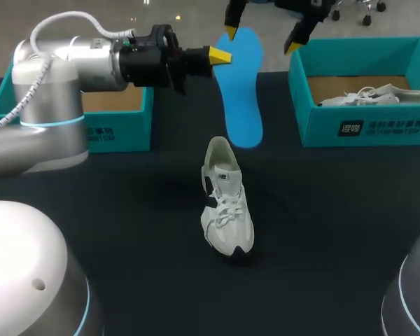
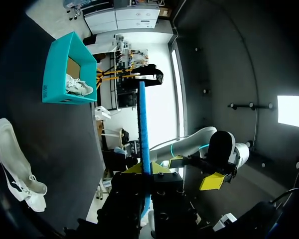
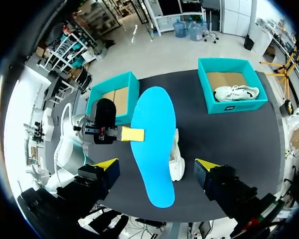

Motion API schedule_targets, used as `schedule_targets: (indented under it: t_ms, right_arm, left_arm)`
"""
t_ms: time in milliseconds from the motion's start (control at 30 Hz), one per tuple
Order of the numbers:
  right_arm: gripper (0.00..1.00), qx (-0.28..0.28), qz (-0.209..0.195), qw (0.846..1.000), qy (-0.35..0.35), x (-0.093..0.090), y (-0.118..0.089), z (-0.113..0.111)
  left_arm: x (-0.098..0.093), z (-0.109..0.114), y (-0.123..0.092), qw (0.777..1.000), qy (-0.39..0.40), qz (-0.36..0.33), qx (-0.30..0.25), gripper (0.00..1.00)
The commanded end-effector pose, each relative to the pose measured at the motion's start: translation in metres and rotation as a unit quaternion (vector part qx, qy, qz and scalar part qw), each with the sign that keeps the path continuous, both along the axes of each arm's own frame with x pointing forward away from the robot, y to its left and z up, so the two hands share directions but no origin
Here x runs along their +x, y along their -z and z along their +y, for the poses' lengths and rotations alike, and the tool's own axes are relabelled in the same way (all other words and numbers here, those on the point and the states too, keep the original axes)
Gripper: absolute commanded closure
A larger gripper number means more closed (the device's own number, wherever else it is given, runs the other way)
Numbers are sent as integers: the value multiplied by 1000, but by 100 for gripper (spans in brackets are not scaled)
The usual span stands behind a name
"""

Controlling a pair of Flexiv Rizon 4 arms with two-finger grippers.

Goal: Take the shoe out of the shoebox, open the shoe tongue, remove and reinsert the insole, then place the shoe into the shoebox

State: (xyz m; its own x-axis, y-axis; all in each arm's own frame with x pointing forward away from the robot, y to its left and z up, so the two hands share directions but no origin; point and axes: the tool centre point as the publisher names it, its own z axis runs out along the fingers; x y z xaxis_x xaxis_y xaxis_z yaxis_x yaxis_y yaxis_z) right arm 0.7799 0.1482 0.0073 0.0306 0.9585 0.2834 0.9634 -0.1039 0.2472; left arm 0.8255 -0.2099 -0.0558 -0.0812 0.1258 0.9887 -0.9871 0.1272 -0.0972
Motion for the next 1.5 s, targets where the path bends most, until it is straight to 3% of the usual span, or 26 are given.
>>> schedule_targets:
  t_ms: [33, 300, 800, 900, 1033, 1167, 1500]
  right_arm:
    - [0, 183, -10, 982, -43, 4, 8, -6]
    - [0, 249, -3, 968, -38, 6, 15, -11]
    - [0, 379, 3, 925, -39, 16, 21, -31]
    - [0, 424, -11, 903, -69, 20, 17, -35]
    - [0, 448, -33, 885, -120, 21, 9, -36]
    - [0, 469, -21, 869, -154, 25, 7, -35]
    - [0, 472, -7, 871, -139, 28, 15, -32]
  left_arm:
    - [-4, 4, -4, 1000, 4, 14, -20, 100]
    - [-5, 10, -7, 1000, 6, 4, -10, 100]
    - [-9, 20, -7, 1000, 12, 10, -18, 100]
    - [-10, 21, -7, 1000, 11, 10, -21, 100]
    - [-10, 24, -6, 1000, 9, 11, -23, 100]
    - [-10, 25, -5, 1000, 7, 12, -23, 100]
    - [-7, 29, -6, 1000, 3, 11, -21, 100]
